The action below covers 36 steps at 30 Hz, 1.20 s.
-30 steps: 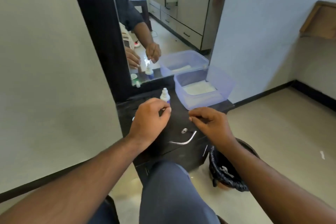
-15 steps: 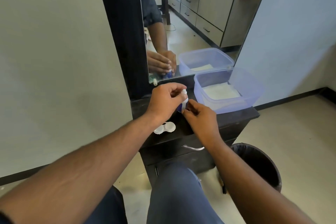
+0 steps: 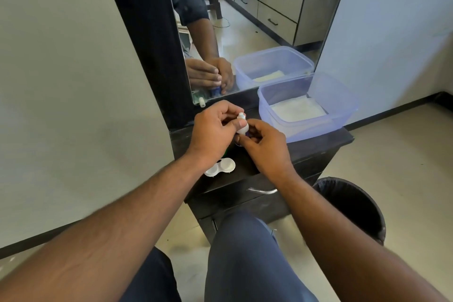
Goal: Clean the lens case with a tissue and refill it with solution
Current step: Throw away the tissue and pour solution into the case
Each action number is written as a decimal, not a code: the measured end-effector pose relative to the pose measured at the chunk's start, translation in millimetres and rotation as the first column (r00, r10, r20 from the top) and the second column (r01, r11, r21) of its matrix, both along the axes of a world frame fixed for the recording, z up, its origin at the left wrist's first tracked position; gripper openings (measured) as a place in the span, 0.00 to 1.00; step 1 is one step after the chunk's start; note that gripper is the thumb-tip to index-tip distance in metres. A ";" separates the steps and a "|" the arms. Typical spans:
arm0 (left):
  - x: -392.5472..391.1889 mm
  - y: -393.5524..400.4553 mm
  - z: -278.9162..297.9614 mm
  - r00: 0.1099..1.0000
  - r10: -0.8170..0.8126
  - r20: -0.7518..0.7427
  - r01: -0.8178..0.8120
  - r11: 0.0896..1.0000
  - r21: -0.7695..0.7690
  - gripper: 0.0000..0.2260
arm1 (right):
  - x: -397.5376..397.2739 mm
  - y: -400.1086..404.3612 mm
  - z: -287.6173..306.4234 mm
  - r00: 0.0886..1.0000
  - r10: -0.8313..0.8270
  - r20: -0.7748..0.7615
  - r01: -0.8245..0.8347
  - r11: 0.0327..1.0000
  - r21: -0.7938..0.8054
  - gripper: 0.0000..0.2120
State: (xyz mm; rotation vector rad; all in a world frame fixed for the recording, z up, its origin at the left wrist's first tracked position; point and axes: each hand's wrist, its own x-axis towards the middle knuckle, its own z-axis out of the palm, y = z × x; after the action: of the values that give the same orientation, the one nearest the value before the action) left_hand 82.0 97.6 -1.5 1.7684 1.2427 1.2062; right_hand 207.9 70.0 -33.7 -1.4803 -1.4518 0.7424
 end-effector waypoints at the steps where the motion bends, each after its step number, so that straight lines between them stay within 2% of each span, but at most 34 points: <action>1: 1.8 -1.2 -0.9 1.000 0.025 -0.002 -0.025 1.000 0.010 0.07 | -0.8 -0.4 -0.2 1.000 -0.007 0.005 0.007 1.000 0.009 0.12; 4: 4.7 -4.0 -3.9 0.990 0.127 -0.056 -0.121 0.988 0.096 0.09 | -2.0 -1.2 -1.1 0.999 -0.026 0.026 0.025 0.999 0.021 0.12; 6: 3.6 -3.5 -6.4 0.985 0.142 -0.097 -0.129 0.983 0.129 0.15 | -0.7 -1.5 -2.3 0.999 -0.024 0.029 0.023 0.999 0.026 0.10; 9: 0.7 -2.2 -4.2 0.991 0.057 -0.123 -0.054 0.998 0.032 0.29 | 1.3 -0.9 -3.0 0.999 -0.009 0.047 0.007 0.999 0.036 0.07; 10: -0.6 -1.4 -2.3 0.994 0.012 -0.104 -0.012 1.000 -0.005 0.30 | 1.5 -0.6 -2.9 0.999 -0.007 0.047 0.006 0.999 0.033 0.07; 13: -5.3 0.6 2.2 0.997 -0.074 -0.024 0.072 0.995 -0.067 0.21 | 0.5 -1.8 -0.7 0.999 0.004 0.038 -0.005 1.000 0.021 0.09; 16: -3.7 1.0 3.2 1.000 0.006 0.021 -0.005 0.999 -0.044 0.12 | 0.0 -3.4 1.1 0.999 -0.004 0.043 0.004 1.000 0.003 0.10; 18: 1.8 0.6 4.3 0.998 0.047 -0.038 -0.046 0.999 0.016 0.08 | -0.1 -3.4 1.8 0.998 -0.029 0.061 0.030 1.000 -0.010 0.11; 21: 8.9 1.4 6.1 0.987 0.103 -0.125 -0.087 0.988 0.127 0.10 | -0.5 -3.6 1.3 0.997 -0.045 0.070 0.046 0.999 -0.023 0.10; 23: 9.7 4.1 5.8 0.981 0.097 -0.166 -0.076 0.989 0.128 0.13 | 0.1 -3.9 0.8 0.998 -0.044 0.055 0.046 0.998 -0.032 0.10; 26: 4.7 8.1 5.9 0.977 -0.045 -0.207 0.034 0.998 -0.059 0.22 | 2.0 -3.9 -0.4 0.999 -0.033 0.009 0.033 0.999 -0.019 0.10; 28: -1.4 8.0 6.1 0.981 -0.147 -0.126 0.127 0.980 -0.153 0.27 | 2.4 -3.9 0.0 1.000 -0.015 0.006 0.015 1.000 -0.018 0.09; 31: -7.7 4.3 5.0 0.986 -0.163 0.045 0.168 0.974 -0.154 0.17 | 2.0 -4.3 2.0 1.000 -0.003 0.019 0.004 0.999 -0.033 0.09; 36: 2.7 -2.9 3.8 0.996 0.076 0.037 -0.077 0.997 0.012 0.10 | 2.6 -5.3 3.7 0.999 -0.018 0.034 0.020 0.999 -0.049 0.10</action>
State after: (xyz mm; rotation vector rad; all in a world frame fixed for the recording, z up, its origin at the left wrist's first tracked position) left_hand 84.7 94.7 2.3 1.7142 1.2941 1.2877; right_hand 210.5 64.7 -30.0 -1.5489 -1.4518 0.7501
